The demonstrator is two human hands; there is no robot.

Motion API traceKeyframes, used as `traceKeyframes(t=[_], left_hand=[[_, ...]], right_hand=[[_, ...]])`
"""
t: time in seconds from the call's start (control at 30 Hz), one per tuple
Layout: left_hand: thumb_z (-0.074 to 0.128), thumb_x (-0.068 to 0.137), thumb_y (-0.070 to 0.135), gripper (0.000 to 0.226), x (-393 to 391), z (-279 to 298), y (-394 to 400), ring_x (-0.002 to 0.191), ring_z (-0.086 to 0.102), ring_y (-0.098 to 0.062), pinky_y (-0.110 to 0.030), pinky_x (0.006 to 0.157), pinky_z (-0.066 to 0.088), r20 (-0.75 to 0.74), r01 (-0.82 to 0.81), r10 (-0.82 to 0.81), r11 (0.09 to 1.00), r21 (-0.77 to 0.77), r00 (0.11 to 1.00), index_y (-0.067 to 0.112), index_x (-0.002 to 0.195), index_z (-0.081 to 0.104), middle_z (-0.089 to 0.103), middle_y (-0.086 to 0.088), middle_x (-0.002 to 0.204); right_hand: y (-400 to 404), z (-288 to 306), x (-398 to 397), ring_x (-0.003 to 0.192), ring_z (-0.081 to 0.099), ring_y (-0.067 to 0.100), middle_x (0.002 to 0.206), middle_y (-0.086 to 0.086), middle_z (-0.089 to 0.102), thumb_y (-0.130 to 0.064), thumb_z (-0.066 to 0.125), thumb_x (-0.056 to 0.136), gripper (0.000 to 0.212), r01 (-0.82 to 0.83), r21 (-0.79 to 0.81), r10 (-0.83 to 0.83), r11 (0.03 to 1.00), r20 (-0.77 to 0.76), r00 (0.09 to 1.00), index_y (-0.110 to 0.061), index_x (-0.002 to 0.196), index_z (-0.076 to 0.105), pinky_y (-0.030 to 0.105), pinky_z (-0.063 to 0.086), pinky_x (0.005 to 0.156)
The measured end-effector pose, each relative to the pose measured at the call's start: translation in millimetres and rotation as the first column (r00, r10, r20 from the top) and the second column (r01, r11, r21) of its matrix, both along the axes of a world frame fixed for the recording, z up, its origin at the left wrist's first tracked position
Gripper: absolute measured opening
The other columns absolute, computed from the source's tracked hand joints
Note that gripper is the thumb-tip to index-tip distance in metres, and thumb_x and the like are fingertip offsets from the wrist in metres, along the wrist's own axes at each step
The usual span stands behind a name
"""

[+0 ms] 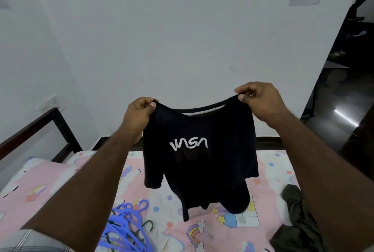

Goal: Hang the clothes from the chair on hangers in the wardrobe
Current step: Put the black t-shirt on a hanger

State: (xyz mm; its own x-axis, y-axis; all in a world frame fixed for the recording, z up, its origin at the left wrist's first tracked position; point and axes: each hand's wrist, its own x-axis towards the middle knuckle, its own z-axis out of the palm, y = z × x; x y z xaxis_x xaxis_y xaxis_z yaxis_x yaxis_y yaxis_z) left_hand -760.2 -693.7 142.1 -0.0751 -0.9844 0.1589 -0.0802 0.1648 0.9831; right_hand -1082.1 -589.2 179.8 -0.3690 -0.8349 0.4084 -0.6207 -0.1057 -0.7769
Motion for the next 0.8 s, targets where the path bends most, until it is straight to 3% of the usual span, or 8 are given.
traceKeyframes(t=[0.07, 0.17, 0.27, 0.33, 0.47, 0.57, 0.7, 0.8], left_hand=[[0.056, 0.101, 0.015, 0.013, -1, -4, -1, 0.086, 0.069, -0.018, -0.033, 0.078, 0.058, 0.043, -0.007, 0.008, 1.000, -0.027, 0.999, 0.015, 0.101, 0.069, 0.073, -0.008, 0.097], [0.058, 0.101, 0.016, 0.012, 0, -13, -2, 0.083, 0.069, -0.019, -0.034, 0.078, 0.058, 0.136, 0.012, -0.010, 1.000, -0.016, 0.991, 0.015, 0.100, 0.069, 0.072, -0.008, 0.093], [0.061, 0.099, 0.016, 0.010, 5, -23, -1, 0.077, 0.067, -0.018, -0.034, 0.075, 0.056, 0.207, 0.091, -0.123, 0.984, 0.155, 0.971, 0.013, 0.097, 0.070, 0.072, -0.009, 0.090], [0.062, 0.097, 0.011, 0.012, 14, -36, 1, 0.071, 0.066, -0.018, -0.031, 0.071, 0.054, 0.202, 0.197, -0.273, 0.924, 0.329, 0.941, 0.013, 0.089, 0.070, 0.071, -0.008, 0.085], [0.061, 0.094, 0.002, 0.017, 30, -76, 9, 0.065, 0.066, -0.018, -0.027, 0.063, 0.054, 0.208, 0.295, -0.498, 0.747, 0.595, 0.842, 0.011, 0.082, 0.069, 0.069, -0.008, 0.078], [0.061, 0.094, 0.002, 0.011, 35, -118, 22, 0.070, 0.066, -0.021, -0.027, 0.063, 0.055, 0.223, 0.258, -0.552, 0.660, 0.705, 0.803, 0.007, 0.089, 0.069, 0.069, -0.010, 0.082], [0.058, 0.097, 0.006, 0.010, 29, -190, 27, 0.059, 0.056, -0.018, -0.024, 0.058, 0.045, 0.380, 0.068, -0.393, 0.765, 0.641, 0.838, 0.012, 0.094, 0.065, 0.062, -0.007, 0.079], [0.062, 0.095, 0.014, 0.023, 22, -241, 29, 0.082, 0.061, -0.028, -0.029, 0.072, 0.044, 0.592, -0.094, -0.207, 0.895, 0.437, 0.779, 0.014, 0.118, 0.060, 0.063, -0.006, 0.102]], right_hand=[[1, 0, -2, 0.084, 0.064, 0.006, 0.088, -0.013, 0.070, -0.015, 0.070, 0.089, 0.018, 0.028, -0.027, -0.028, 0.999, 0.004, 1.000, -0.030, 0.095, 0.076, 0.026, 0.053, 0.086], [5, -15, -5, 0.085, 0.063, 0.008, 0.089, -0.012, 0.067, -0.013, 0.069, 0.090, 0.019, 0.004, 0.075, -0.001, 0.997, -0.034, 0.999, -0.029, 0.099, 0.075, 0.028, 0.053, 0.087], [13, -31, -7, 0.080, 0.063, 0.010, 0.080, -0.008, 0.064, -0.011, 0.070, 0.089, 0.019, -0.009, 0.096, 0.005, 0.995, 0.039, 0.999, -0.026, 0.099, 0.075, 0.030, 0.053, 0.083], [21, -42, -10, 0.071, 0.062, 0.010, 0.073, -0.006, 0.064, -0.008, 0.070, 0.089, 0.019, -0.097, 0.217, 0.071, 0.971, 0.123, 0.990, -0.022, 0.101, 0.075, 0.029, 0.052, 0.072], [38, -81, -13, 0.070, 0.058, 0.015, 0.076, 0.004, 0.064, -0.001, 0.069, 0.088, 0.018, -0.312, 0.540, 0.185, 0.781, 0.277, 0.943, -0.015, 0.099, 0.074, 0.027, 0.045, 0.061], [42, -125, -12, 0.075, 0.051, 0.023, 0.078, 0.011, 0.057, 0.002, 0.069, 0.086, 0.018, -0.338, 0.649, 0.156, 0.682, 0.322, 0.934, -0.012, 0.096, 0.074, 0.029, 0.041, 0.063], [36, -198, 2, 0.077, 0.067, 0.025, 0.092, 0.013, 0.070, -0.002, 0.066, 0.088, 0.019, -0.199, 0.713, 0.059, 0.672, 0.216, 0.975, -0.012, 0.102, 0.073, 0.037, 0.055, 0.076], [34, -253, 15, 0.116, 0.061, 0.027, 0.126, 0.008, 0.065, -0.011, 0.061, 0.094, 0.035, -0.002, 0.744, 0.071, 0.668, -0.061, 0.996, -0.013, 0.129, 0.061, 0.031, 0.044, 0.098]])
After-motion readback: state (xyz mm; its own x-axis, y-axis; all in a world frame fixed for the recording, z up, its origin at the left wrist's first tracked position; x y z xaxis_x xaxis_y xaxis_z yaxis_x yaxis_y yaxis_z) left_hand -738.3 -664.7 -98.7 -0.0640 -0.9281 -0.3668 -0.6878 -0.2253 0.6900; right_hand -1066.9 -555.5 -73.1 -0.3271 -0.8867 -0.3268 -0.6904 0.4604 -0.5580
